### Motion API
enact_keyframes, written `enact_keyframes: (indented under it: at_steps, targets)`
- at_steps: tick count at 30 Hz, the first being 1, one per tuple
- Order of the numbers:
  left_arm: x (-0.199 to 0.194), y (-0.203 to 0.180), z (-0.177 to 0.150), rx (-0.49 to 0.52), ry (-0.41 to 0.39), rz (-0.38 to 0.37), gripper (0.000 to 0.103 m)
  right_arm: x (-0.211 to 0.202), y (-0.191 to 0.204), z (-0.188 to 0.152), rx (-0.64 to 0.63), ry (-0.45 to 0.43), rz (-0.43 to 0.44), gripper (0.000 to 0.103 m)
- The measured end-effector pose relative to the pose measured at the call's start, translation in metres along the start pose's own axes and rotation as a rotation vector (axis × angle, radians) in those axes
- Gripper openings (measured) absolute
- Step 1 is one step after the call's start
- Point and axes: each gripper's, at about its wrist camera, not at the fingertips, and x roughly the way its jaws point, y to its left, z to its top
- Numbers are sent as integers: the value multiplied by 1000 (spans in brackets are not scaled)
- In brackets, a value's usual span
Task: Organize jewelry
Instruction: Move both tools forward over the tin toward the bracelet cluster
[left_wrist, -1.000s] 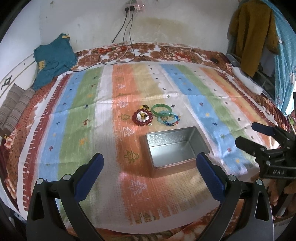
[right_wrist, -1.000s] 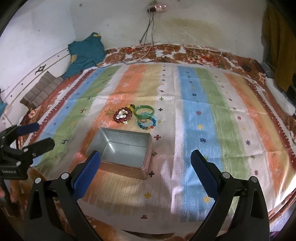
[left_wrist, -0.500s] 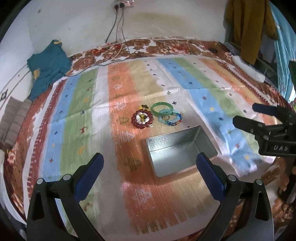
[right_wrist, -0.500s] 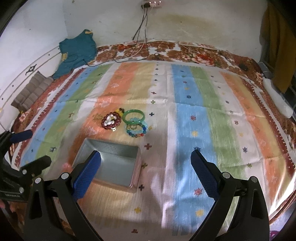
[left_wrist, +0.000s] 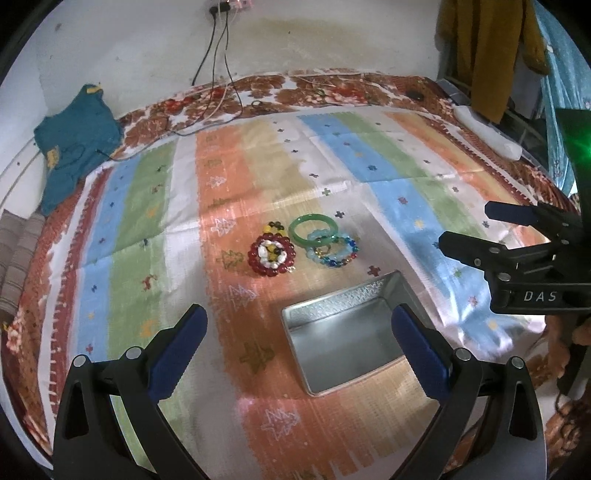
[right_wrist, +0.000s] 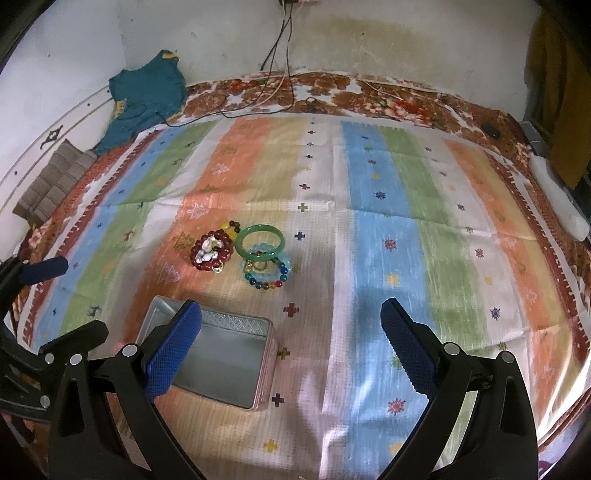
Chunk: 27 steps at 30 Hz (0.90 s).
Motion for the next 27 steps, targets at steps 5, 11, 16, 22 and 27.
enact_keyframes:
  at_steps: [5, 11, 16, 22, 27]
  targets:
    - [11, 6, 7, 20, 2, 47, 97, 10, -2, 6, 7, 21, -11, 98]
    - [20, 11, 16, 12, 6, 34, 97, 26, -5, 14, 15, 47, -20, 98]
    - [27, 11, 21, 30, 22, 40, 97, 35, -9, 19, 36, 61, -9, 98]
    - [36, 13, 25, 26, 56, 22, 97, 43, -7, 25, 36, 73, 4, 98]
    - [44, 19, 26, 5, 88, 21, 97, 50, -7, 30, 33, 83, 7, 98]
